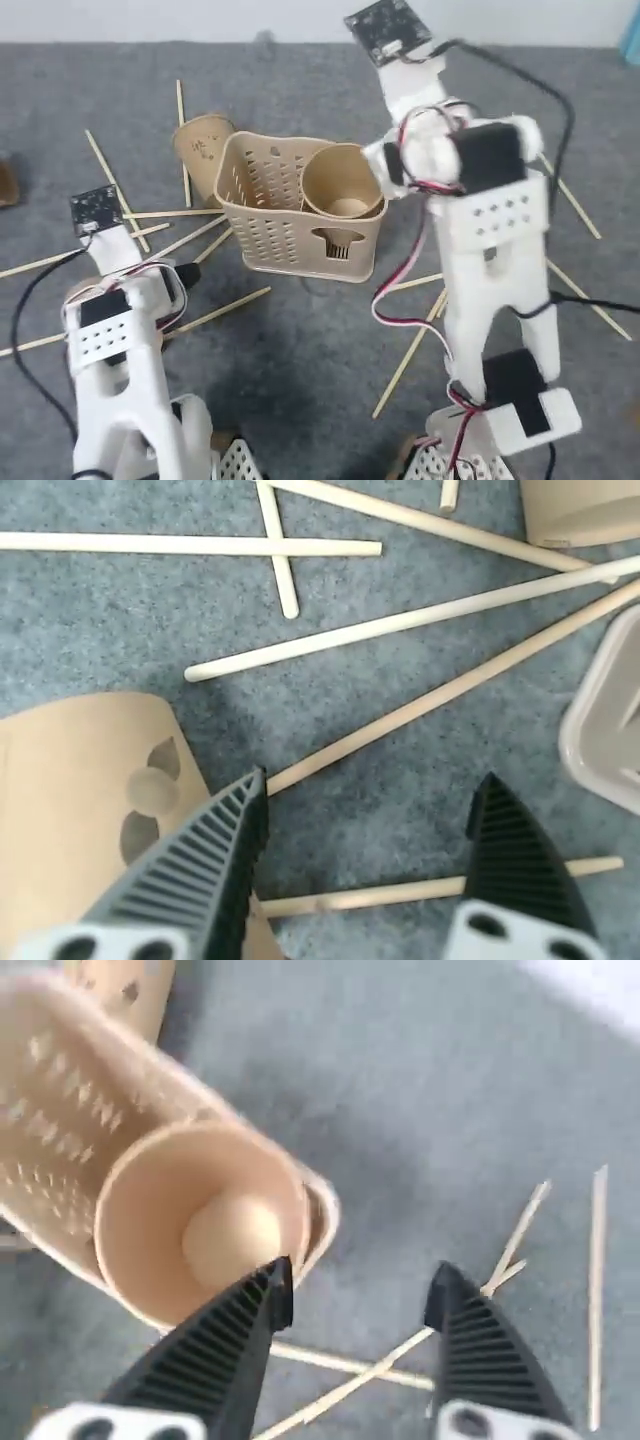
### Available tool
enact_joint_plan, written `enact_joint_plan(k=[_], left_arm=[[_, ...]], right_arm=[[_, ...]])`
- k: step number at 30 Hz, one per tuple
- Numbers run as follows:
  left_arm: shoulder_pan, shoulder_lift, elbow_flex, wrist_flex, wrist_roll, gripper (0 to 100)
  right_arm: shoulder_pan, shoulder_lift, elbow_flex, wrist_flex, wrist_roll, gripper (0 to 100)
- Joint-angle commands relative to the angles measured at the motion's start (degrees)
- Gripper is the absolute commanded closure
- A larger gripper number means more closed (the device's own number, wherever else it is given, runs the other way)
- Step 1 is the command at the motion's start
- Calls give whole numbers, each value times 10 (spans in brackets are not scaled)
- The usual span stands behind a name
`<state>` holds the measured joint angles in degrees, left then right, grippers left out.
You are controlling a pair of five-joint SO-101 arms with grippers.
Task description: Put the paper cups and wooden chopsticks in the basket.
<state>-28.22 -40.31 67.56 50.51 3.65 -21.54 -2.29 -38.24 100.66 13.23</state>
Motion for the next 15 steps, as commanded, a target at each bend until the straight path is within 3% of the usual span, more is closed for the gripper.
enact_joint_plan(k=[1,4,10,15], left_arm=[[1,-11,-1,-13,-5,691],[1,-11,-1,-13,-5,691],[1,-11,-1,-13,-5,691],[1,-11,4,-13,-5,691]], right_arm=[[30,-44,-55,23,9,768],[51,-101,-38,25,9,798],[124,-269,98,25,17,980],[316,-356,265,22,102,987]])
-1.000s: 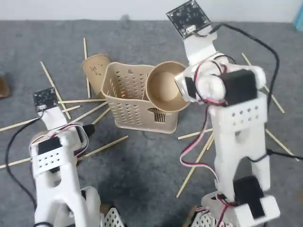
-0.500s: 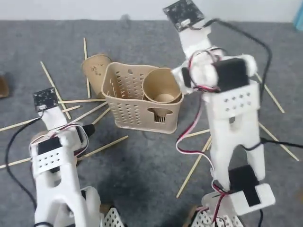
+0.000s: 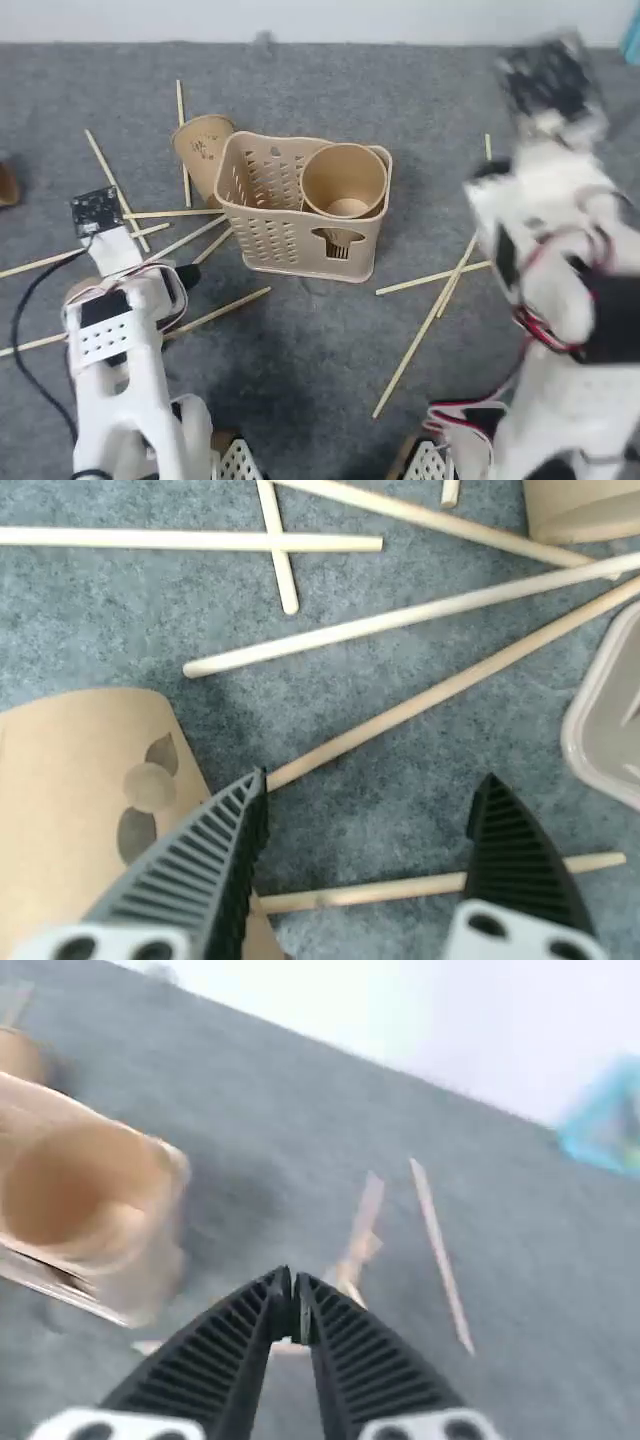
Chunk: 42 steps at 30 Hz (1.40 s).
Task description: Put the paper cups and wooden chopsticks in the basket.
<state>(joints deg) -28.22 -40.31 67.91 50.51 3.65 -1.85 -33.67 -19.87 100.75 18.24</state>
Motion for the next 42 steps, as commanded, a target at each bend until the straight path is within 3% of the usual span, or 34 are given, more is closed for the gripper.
enact_joint_plan(k=[1,8,15,22,35,40,42], left_arm=[[1,-11,0,-13,-5,691],[1,-11,0,-13,-5,691],[1,-11,0,-13,-5,691],[1,-11,0,-11,-5,691],[-1,-11,1,-10,-5,691],[0,-11,1,-10,-5,691],[0,-11,1,-10,-5,691]], right_arm=[[172,-45,111,21,76,987],[507,-26,226,-47,255,985],[645,-2,338,-93,396,864],[671,0,461,-169,455,842],[660,3,593,-292,456,847],[655,3,593,-292,458,993],[655,0,593,-312,459,982]])
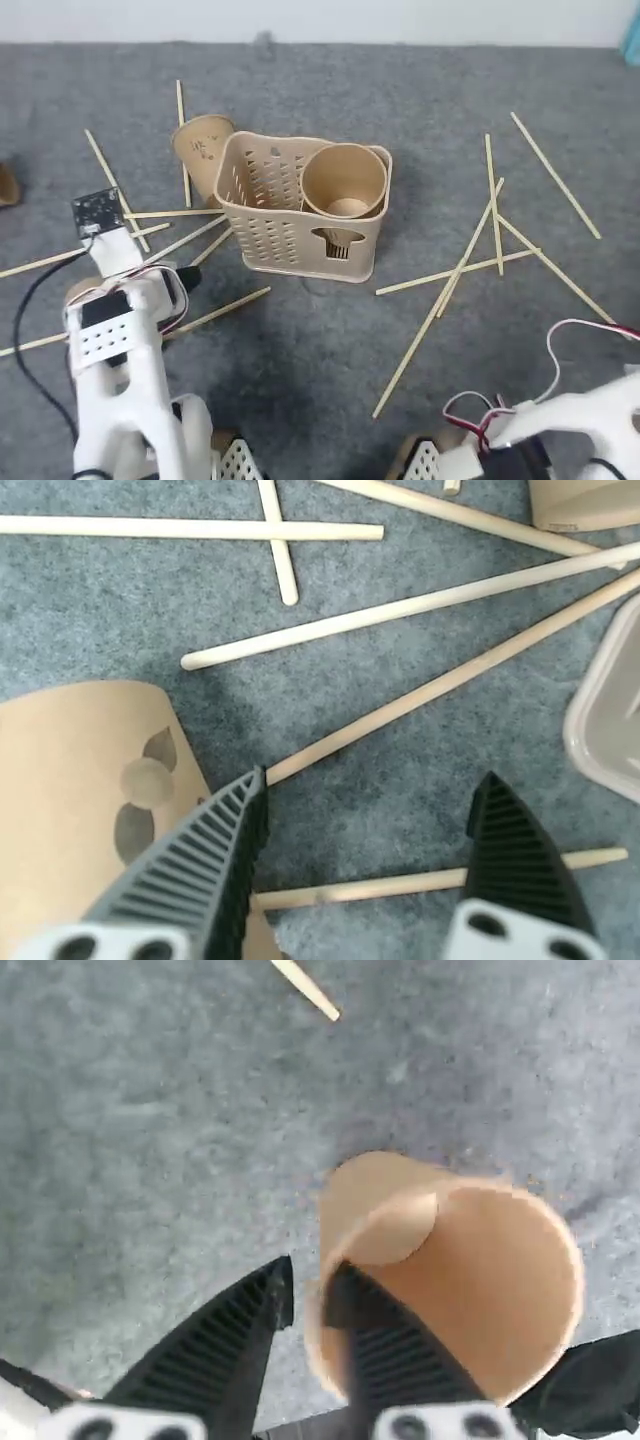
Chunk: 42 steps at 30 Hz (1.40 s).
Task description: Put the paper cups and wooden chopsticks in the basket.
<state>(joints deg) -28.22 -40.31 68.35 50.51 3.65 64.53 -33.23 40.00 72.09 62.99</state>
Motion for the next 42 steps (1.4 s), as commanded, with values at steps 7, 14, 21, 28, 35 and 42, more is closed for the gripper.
enact_joint_plan(k=[7,14,21,28,35,42], left_arm=[[0,-11,-3,-10,-5,691],[0,-11,-3,-10,-5,691],[0,-11,-3,-11,-5,691],[-2,-11,-3,-12,-5,691],[-2,-11,-3,-13,-5,691],[-2,-11,-3,-13,-5,691]], right_arm=[[-8,-8,-18,-58,9,991],[-50,-8,-193,77,-41,991],[-196,-8,-480,278,-166,991],[-445,-1,-655,306,-289,991],[-674,-7,-676,233,-342,991],[-829,2,-674,150,-344,991]])
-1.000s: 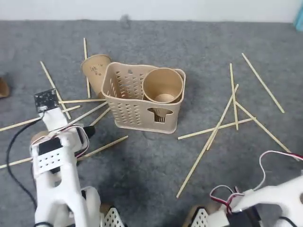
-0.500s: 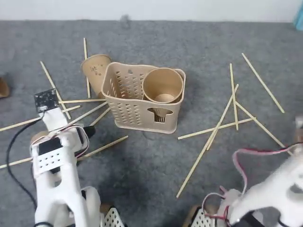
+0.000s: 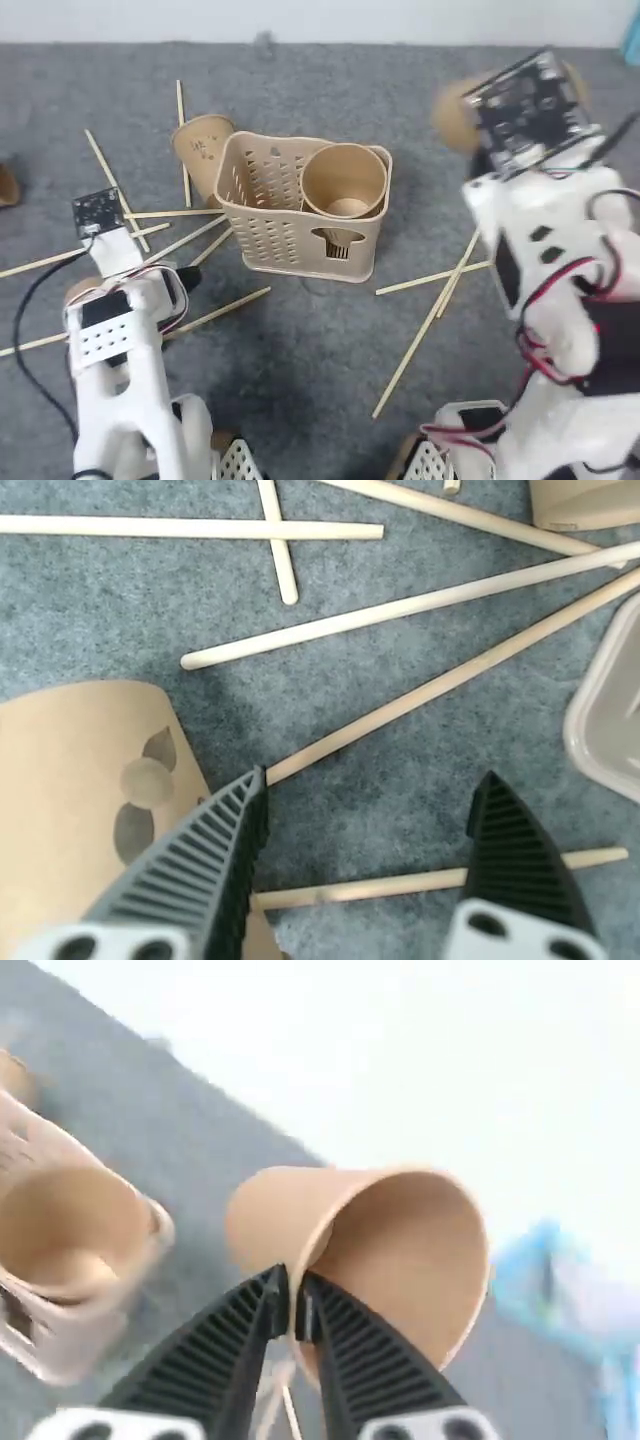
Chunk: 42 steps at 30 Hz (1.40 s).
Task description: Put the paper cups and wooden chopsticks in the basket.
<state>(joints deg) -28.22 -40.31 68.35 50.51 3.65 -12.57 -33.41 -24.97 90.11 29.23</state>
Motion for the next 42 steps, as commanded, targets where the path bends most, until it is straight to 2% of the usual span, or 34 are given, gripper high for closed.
enact_joint_plan(k=[1,6,16,22,30,38,42], left_arm=[[-1,-11,-3,-13,-5,691],[0,-11,-4,-14,-6,691],[0,-11,-4,-25,-6,691],[0,-11,-4,-25,-6,691],[0,-11,-4,-25,-5,691],[0,-11,-4,-25,-5,691],[0,-11,-4,-25,-5,691]], right_arm=[[-78,10,-25,-32,-5,991],[-135,64,-24,-23,-7,991],[-138,156,-24,-12,-4,991],[-180,154,-26,35,-4,991],[-232,89,-26,38,-4,991],[-225,88,-26,88,65,991],[-177,91,-26,82,97,991]])
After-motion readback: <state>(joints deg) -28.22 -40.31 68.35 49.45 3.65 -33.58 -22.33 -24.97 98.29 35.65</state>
